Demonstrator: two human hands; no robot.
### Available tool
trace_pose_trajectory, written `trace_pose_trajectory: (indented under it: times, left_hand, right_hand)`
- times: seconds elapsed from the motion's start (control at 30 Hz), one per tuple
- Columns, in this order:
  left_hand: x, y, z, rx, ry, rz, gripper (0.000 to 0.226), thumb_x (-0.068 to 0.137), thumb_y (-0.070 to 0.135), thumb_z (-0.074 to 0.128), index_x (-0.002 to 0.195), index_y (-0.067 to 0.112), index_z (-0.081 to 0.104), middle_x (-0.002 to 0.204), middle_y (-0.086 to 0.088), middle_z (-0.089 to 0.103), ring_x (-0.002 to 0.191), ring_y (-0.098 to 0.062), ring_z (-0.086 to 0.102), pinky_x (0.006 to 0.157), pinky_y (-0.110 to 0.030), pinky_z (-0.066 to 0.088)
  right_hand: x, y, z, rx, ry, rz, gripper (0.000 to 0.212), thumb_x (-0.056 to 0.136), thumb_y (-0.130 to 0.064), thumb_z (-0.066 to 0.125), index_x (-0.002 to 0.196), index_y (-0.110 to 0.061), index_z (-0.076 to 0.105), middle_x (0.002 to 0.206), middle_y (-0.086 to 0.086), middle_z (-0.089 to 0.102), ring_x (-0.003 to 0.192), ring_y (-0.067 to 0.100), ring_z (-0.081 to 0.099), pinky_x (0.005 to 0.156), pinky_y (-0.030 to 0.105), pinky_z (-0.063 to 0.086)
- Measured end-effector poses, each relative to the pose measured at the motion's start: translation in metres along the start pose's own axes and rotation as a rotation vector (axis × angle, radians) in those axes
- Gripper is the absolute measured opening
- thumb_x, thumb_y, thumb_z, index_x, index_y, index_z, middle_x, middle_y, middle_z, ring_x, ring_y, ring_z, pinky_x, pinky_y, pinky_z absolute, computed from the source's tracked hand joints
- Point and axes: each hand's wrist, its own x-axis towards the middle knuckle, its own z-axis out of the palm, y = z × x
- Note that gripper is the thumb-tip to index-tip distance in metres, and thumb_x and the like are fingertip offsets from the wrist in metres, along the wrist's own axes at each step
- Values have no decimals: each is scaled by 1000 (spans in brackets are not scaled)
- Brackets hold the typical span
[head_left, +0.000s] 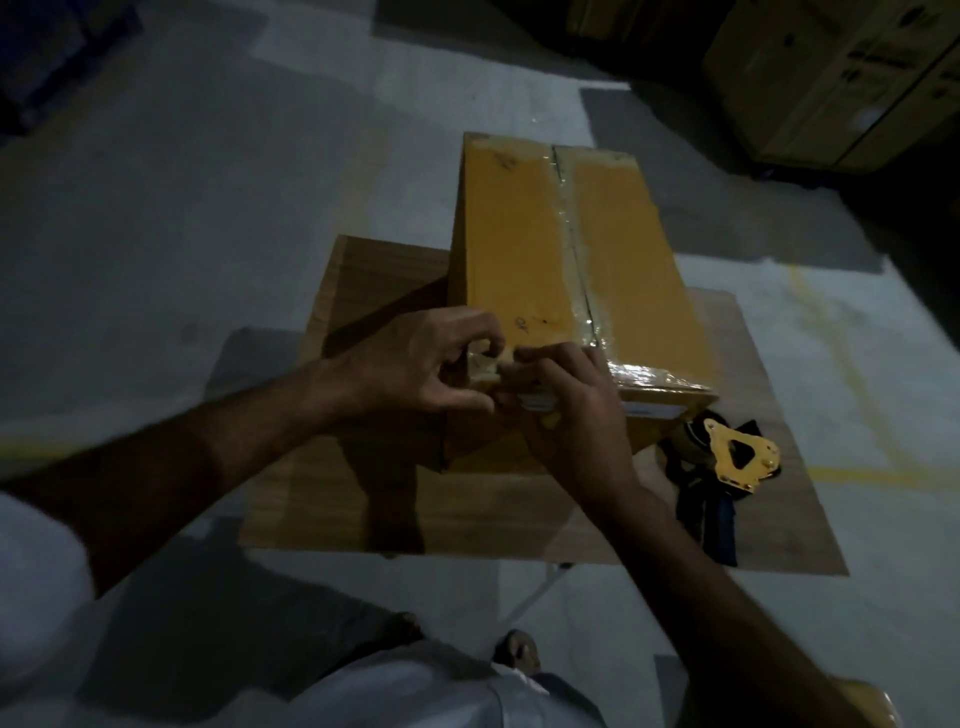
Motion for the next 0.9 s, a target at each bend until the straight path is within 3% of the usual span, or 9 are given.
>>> trace_pose_trajectory:
  times: [0.1, 0.2, 0.3, 0.37, 0.5, 0.63, 0.7, 0.77, 0.9]
  left_hand:
    - [-7, 15, 5, 174, 86, -44, 50, 79, 53, 82, 114, 46, 47, 103, 23, 44, 87, 3, 42, 73, -19, 34]
    - [9, 44, 26, 345, 224, -65, 51, 75, 64, 76, 116, 41, 56, 111, 12, 46, 99, -1, 32, 83, -32, 33]
    - [35, 66, 47, 297, 278, -156, 53, 78, 71, 68, 116, 34, 64, 112, 6, 52, 104, -11, 44, 88, -33, 34]
    - [45, 70, 52, 288, 260, -214, 55, 77, 72, 67, 116, 33, 65, 112, 5, 53, 105, -14, 46, 89, -33, 35]
    - [36, 63, 39, 293, 168, -200, 51, 73, 60, 76, 117, 34, 66, 117, 7, 51, 111, -17, 46, 92, -38, 34]
    - [17, 43, -3, 327, 127, -234, 49, 68, 39, 93, 111, 38, 69, 118, 9, 54, 117, -22, 48, 94, -41, 32]
    - [13, 52, -1, 236, 97, -177, 44, 75, 47, 87, 114, 37, 71, 122, 10, 55, 118, -17, 47, 94, -40, 39]
    - [16, 73, 20, 129, 44, -110, 46, 83, 55, 77, 122, 32, 72, 128, 9, 55, 121, -13, 46, 96, -37, 42]
    - [18, 78, 38, 74, 121, -102, 39, 83, 33, 84, 120, 23, 75, 126, 2, 59, 119, -19, 50, 97, -42, 48]
  right_hand:
    - [-2, 21, -28, -94, -60, -74, 33, 86, -20, 80, 118, -18, 73, 130, 0, 67, 117, 21, 59, 94, 49, 51]
    - [-7, 49, -60, -184, 53, 110, 51, 82, -56, 78, 117, -19, 73, 132, 7, 62, 125, 25, 54, 106, 53, 42]
    - [-20, 61, -69, -247, 40, 317, 83, 72, -85, 64, 133, -29, 65, 154, 18, 41, 145, 34, 34, 116, 61, 31]
    - [-27, 63, -64, -156, 57, 413, 85, 69, -84, 69, 138, -35, 61, 160, 18, 30, 148, 36, 27, 112, 62, 38]
    - [-32, 66, -59, -113, 56, 437, 76, 67, -72, 82, 133, -43, 59, 156, 9, 33, 141, 33, 31, 104, 51, 46]
    - [-53, 48, -51, -9, 25, 267, 69, 72, -79, 74, 132, -48, 58, 144, -3, 33, 130, 23, 34, 94, 41, 48]
    - [-58, 41, -44, 40, -8, 199, 67, 78, -82, 68, 135, -48, 58, 144, -4, 37, 127, 21, 37, 91, 39, 52]
    - [-59, 43, -44, 107, -32, 148, 64, 83, -78, 68, 138, -47, 58, 145, -8, 41, 128, 21, 39, 93, 44, 54]
    - [-71, 59, -50, 169, -62, -14, 67, 90, -58, 74, 150, -37, 51, 153, -8, 44, 132, 22, 39, 105, 39, 43]
